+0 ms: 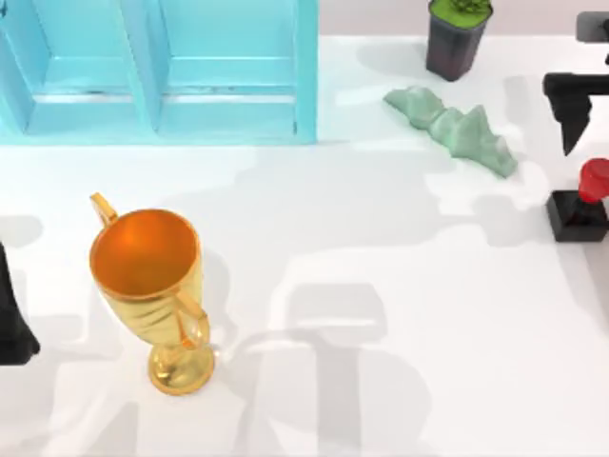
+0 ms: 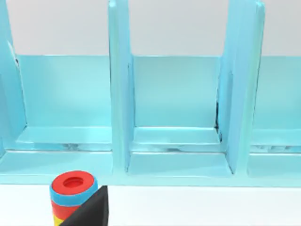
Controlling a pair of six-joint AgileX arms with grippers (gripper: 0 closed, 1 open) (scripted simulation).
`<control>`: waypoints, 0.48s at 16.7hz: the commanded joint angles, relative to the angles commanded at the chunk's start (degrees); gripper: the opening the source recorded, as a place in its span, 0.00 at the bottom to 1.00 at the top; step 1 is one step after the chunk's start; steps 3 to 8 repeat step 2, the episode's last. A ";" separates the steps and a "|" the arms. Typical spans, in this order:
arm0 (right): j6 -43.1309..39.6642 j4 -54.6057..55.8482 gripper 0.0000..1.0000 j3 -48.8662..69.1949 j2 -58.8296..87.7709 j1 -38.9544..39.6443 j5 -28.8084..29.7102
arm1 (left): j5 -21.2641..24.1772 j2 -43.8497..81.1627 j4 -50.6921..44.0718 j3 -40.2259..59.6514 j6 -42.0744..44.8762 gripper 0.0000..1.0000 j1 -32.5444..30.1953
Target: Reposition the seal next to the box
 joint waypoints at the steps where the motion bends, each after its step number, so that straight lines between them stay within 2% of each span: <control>1: 0.00 0.00 1.00 0.00 0.00 0.00 0.00 | 0.00 0.00 0.00 0.00 0.00 1.00 0.00; 8: 0.00 0.00 1.00 0.00 0.00 0.00 0.00 | 0.00 0.00 0.00 0.00 0.00 1.00 0.00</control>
